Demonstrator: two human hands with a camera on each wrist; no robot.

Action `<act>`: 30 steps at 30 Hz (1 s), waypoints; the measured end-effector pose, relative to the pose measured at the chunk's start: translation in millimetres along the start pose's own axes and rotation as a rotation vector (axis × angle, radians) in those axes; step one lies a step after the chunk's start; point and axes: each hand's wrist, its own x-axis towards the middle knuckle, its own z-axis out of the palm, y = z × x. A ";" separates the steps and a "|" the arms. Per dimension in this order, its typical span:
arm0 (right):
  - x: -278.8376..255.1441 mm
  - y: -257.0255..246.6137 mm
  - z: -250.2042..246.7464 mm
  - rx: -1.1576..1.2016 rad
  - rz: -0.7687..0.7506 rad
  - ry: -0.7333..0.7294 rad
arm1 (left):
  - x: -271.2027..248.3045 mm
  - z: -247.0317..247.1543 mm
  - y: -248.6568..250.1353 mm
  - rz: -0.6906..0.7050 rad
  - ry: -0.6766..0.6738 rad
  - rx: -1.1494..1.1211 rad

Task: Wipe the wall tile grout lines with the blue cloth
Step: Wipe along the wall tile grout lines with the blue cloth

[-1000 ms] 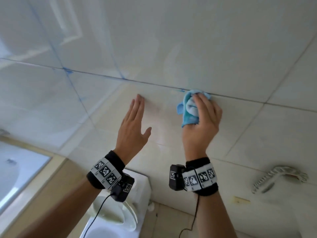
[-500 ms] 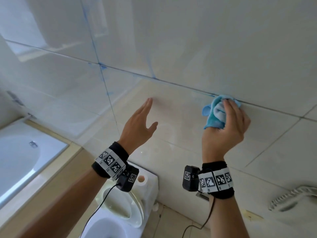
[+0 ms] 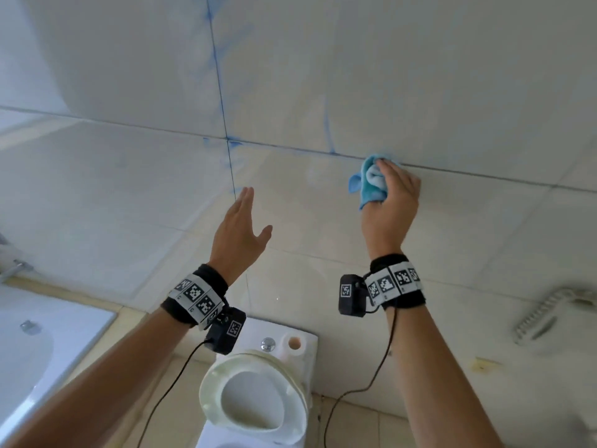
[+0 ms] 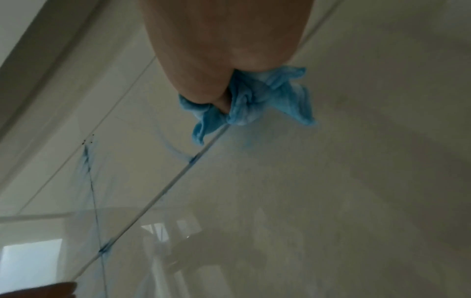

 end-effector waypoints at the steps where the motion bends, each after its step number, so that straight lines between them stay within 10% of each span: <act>1: 1.5 -7.8 -8.8 -0.029 -0.028 0.026 | 2.9 -6.1 -2.8 0.014 -0.005 -0.007; 19: 92.5 -174.1 54.2 0.208 -0.379 -0.061 | 74.3 -161.9 11.4 0.149 0.425 0.034; 30: 126.5 -261.8 81.7 0.086 -0.418 -0.027 | 150.7 -255.3 -14.0 0.389 0.339 0.161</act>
